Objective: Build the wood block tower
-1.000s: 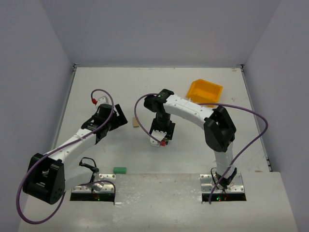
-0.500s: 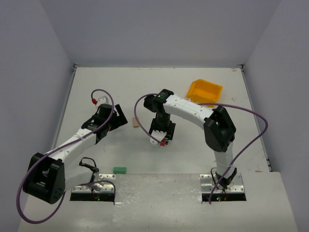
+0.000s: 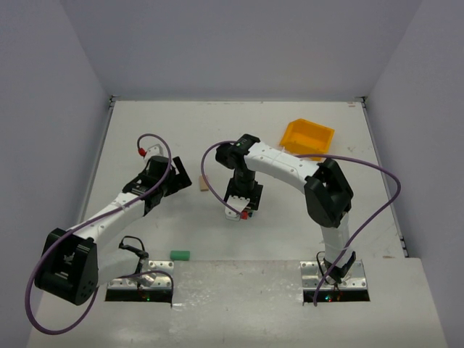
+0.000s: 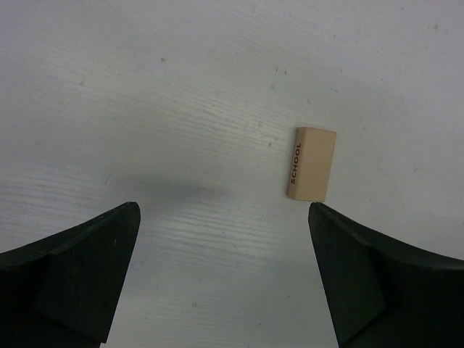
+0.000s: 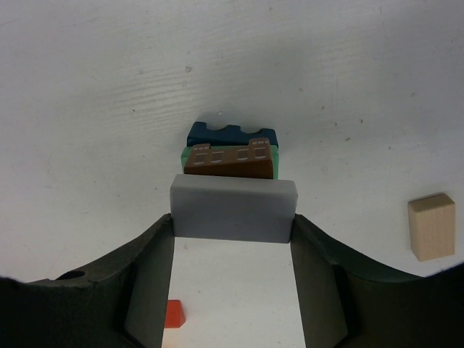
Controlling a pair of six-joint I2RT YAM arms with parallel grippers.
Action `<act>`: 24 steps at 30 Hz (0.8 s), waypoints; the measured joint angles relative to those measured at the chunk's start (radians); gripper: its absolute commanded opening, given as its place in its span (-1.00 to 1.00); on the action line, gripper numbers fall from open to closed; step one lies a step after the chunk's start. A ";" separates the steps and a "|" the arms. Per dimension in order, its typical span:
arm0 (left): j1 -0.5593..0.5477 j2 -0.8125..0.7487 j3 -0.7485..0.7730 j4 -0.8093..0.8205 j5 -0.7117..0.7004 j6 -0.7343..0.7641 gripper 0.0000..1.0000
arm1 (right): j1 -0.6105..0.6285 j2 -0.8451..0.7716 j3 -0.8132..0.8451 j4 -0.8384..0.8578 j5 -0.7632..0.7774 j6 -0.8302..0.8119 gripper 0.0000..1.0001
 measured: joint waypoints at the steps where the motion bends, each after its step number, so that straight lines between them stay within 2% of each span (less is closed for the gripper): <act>1: 0.000 0.001 0.000 0.000 0.000 0.000 1.00 | 0.000 0.000 0.000 0.000 0.002 0.000 0.15; 24: 0.000 0.002 0.002 0.000 0.000 0.000 1.00 | 0.004 0.005 0.014 0.000 0.040 0.023 0.13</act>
